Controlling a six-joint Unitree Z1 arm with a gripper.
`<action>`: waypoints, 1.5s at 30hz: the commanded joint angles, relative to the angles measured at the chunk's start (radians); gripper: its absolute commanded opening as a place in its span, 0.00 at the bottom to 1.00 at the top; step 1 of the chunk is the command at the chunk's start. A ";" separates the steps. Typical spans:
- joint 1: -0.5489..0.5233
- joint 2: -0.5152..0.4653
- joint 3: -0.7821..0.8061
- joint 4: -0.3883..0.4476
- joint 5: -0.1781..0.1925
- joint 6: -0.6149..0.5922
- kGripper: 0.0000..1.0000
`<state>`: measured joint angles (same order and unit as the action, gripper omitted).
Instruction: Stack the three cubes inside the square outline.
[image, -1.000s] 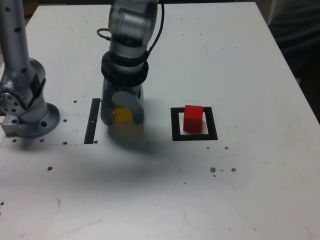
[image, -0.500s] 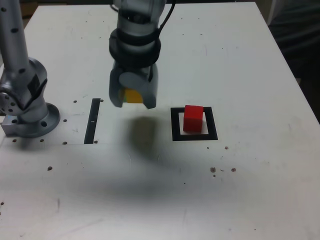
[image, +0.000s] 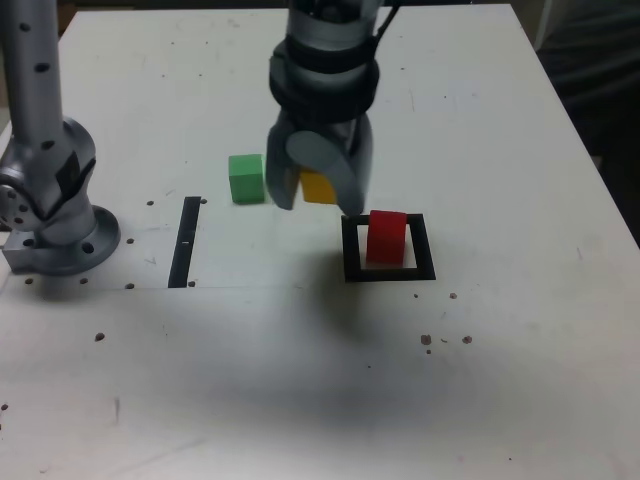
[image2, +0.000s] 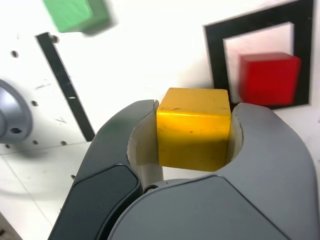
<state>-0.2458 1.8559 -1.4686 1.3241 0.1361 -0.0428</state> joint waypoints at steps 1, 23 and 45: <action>-0.004 0.017 -0.023 0.004 -0.006 0.007 0.30; 0.029 0.154 -0.144 0.005 -0.033 0.094 0.30; 0.062 0.208 -0.167 -0.020 -0.008 0.133 0.64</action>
<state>-0.1856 2.0588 -1.6309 1.3070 0.1268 0.0875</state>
